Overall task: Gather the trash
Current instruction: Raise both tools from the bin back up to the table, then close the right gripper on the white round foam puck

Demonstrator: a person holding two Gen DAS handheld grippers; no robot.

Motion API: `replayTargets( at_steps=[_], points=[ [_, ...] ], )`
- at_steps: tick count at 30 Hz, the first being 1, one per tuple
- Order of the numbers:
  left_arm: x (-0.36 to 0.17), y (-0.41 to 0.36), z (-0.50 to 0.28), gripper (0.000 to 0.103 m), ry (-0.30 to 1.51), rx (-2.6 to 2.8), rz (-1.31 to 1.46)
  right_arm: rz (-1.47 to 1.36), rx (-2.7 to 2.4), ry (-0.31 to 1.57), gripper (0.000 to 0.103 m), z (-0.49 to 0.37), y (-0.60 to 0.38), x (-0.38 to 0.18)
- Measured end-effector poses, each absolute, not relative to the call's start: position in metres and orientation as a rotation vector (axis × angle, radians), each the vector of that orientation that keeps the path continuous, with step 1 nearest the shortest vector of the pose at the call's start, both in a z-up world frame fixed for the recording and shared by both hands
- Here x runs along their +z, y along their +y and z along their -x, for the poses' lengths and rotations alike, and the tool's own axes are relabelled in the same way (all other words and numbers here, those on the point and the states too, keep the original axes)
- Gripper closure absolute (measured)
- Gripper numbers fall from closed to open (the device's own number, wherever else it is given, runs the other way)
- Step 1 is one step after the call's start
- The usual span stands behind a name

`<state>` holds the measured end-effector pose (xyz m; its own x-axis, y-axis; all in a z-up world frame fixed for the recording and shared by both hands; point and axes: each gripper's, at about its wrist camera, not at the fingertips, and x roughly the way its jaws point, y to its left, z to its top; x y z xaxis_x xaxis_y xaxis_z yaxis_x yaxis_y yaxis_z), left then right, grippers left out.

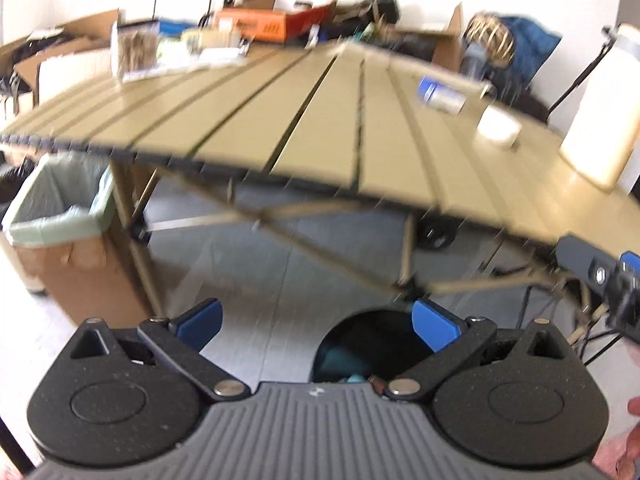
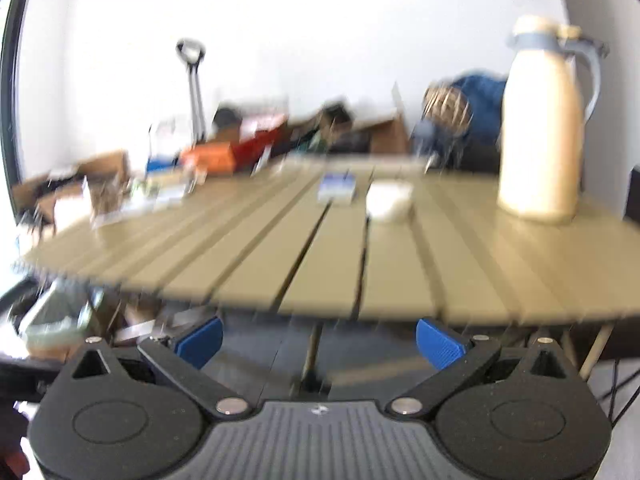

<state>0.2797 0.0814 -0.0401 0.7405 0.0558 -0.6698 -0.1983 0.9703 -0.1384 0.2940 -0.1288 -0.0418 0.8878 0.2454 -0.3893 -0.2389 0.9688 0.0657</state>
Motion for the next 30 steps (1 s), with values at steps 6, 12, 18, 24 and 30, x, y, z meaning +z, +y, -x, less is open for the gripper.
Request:
replayTargets(
  at_steps=[6,12,18,24,30],
  points=[
    [-0.005,0.064,-0.311,0.000,0.623,0.140,0.211,-0.102,0.200,0.268,0.000,-0.325,-0.153,-0.006],
    [0.017,0.052,-0.347,0.000,0.571,0.169,0.243,-0.203,0.121,0.206,0.000,-0.372,-0.177,0.008],
    [0.029,0.050,-0.386,0.000,0.528,0.192,0.253,-0.249,0.094,0.215,0.000,-0.425,-0.177,0.010],
    [0.030,0.057,-0.428,0.000,0.528,0.197,0.268,-0.211,0.097,0.263,0.000,-0.473,-0.157,0.010],
    [0.028,0.063,-0.469,0.000,0.554,0.210,0.252,-0.250,0.085,0.358,0.000,-0.526,-0.155,0.001]
  ],
)
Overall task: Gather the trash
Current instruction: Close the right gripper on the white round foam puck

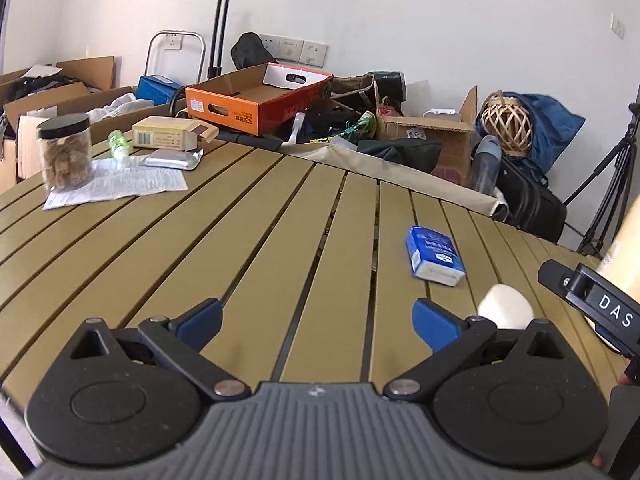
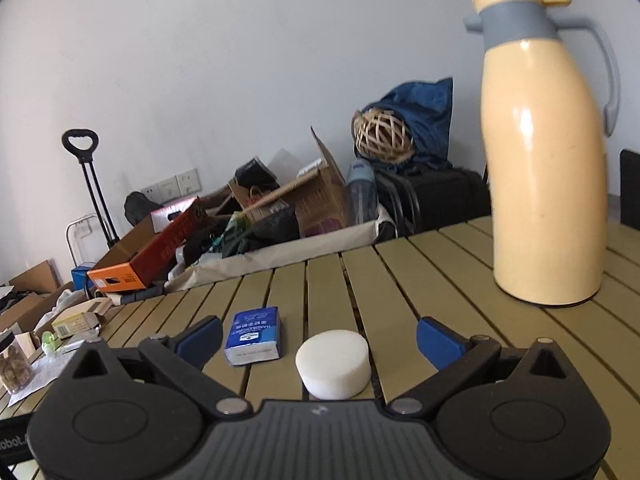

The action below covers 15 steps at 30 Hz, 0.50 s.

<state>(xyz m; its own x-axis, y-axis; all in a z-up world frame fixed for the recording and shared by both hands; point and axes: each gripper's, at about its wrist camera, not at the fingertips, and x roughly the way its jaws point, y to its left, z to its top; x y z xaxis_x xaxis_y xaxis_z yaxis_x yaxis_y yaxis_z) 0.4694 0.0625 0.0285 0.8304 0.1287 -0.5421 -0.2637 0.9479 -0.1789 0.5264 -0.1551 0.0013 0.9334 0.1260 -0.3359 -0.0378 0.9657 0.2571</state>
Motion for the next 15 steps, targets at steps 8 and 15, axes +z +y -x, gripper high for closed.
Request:
replayTargets(
  at_steps=[8,15],
  points=[
    [0.016,0.066,-0.507,0.000,0.597,0.216,0.247,-0.193,0.062,0.511,0.000,-0.581,-0.140,-0.016],
    [0.006,0.059,-0.513,0.000,0.628,0.214,0.234,-0.148,0.074,0.590,0.034,-0.598,-0.132,-0.030]
  ],
)
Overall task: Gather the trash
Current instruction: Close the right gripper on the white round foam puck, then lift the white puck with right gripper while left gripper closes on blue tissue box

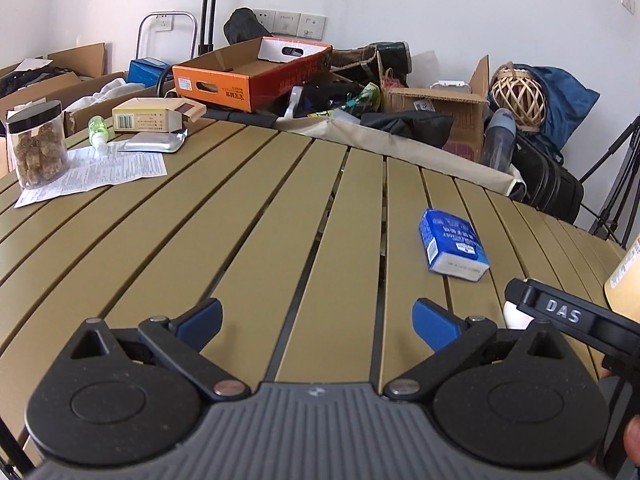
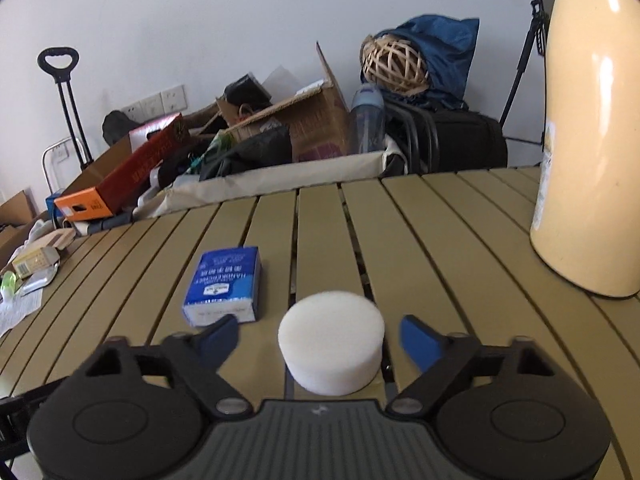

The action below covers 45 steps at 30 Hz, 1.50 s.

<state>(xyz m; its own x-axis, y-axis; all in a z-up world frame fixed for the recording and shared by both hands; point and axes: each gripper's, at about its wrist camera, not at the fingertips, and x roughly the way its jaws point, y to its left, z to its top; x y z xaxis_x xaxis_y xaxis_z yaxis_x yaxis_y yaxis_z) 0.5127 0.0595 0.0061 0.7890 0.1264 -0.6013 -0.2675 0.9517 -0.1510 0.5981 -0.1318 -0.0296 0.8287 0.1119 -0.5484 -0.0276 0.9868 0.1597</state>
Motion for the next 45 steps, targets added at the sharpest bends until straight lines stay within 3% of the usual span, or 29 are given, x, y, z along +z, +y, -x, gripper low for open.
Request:
replayTargets(
  at_steps=[2,6,18,26,35,38,45],
  points=[
    [0.006,0.057,-0.510,0.000,0.627,0.210,0.226,-0.158,0.077,0.616,0.046,-0.601,-0.134,-0.034],
    [0.006,0.050,-0.506,0.000,0.624,0.202,0.205,-0.188,0.083,0.609,0.049,-0.601,-0.140,-0.033],
    [0.023,0.020,-0.518,0.000,0.612,0.152,0.158,-0.354,0.056,0.481,0.051,-0.582,-0.186,-0.015],
    [0.036,-0.031,-0.578,0.000,0.638,0.144,0.079,-0.458,0.009,0.405,0.051,-0.570,-0.240,0.000],
    [0.007,-0.075,-0.643,0.001,0.698,0.234,-0.035,-0.528,-0.047,0.371,0.051,-0.565,-0.290,0.001],
    [-0.001,-0.078,-0.654,0.009,0.709,0.244,-0.028,-0.548,-0.055,0.367,0.051,-0.565,-0.303,-0.001],
    [-0.011,-0.077,-0.665,0.051,0.725,0.267,-0.010,-0.558,-0.061,0.353,0.051,-0.563,-0.314,-0.003]
  ],
)
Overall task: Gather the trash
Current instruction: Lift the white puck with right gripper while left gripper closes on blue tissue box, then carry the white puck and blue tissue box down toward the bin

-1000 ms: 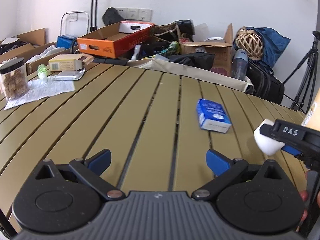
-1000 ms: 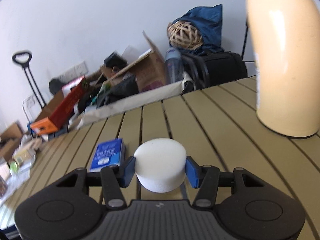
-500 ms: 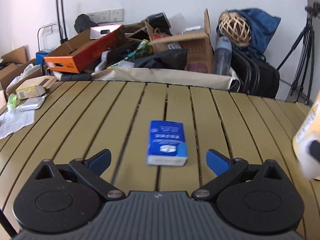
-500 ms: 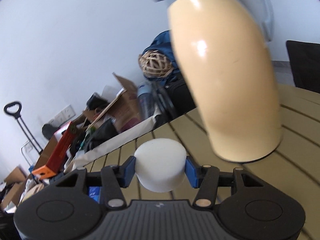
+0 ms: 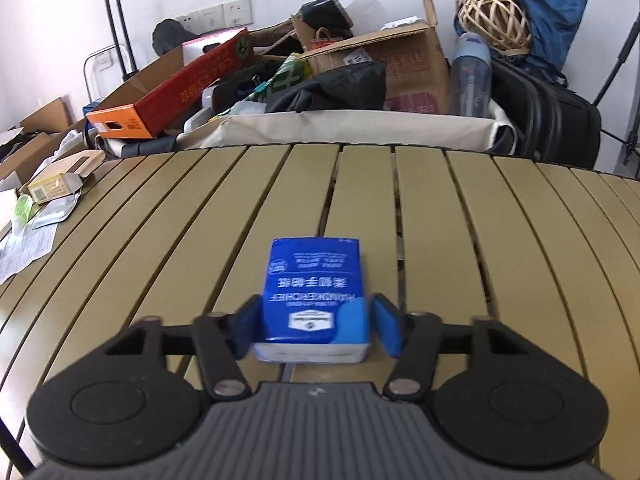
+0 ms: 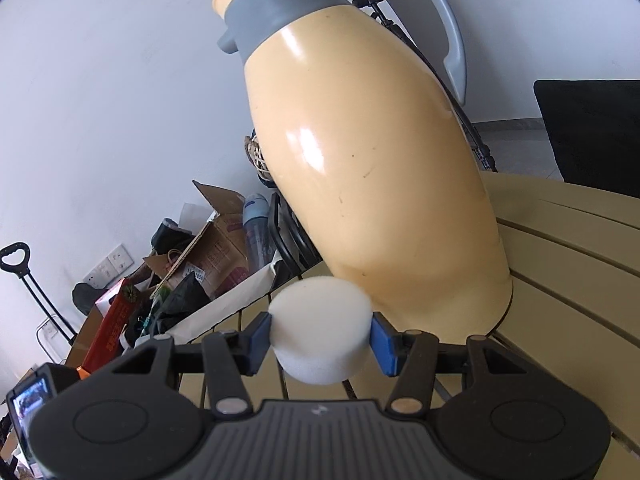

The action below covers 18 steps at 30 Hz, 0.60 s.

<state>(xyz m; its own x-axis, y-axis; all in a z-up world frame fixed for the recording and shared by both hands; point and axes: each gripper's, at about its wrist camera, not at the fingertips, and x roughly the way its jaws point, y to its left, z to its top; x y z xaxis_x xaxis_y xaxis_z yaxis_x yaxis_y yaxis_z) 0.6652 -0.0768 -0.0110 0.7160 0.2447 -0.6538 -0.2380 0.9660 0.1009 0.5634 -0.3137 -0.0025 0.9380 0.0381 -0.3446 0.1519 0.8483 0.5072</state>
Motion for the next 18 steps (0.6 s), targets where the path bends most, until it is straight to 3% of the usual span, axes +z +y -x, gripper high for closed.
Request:
replayTargets(
  at_steps=[18],
  points=[
    [0.029,-0.069,-0.597,0.051,0.662,0.188,-0.015,-0.485,0.041,0.339,0.051,-0.536,-0.291,0.021]
  ],
)
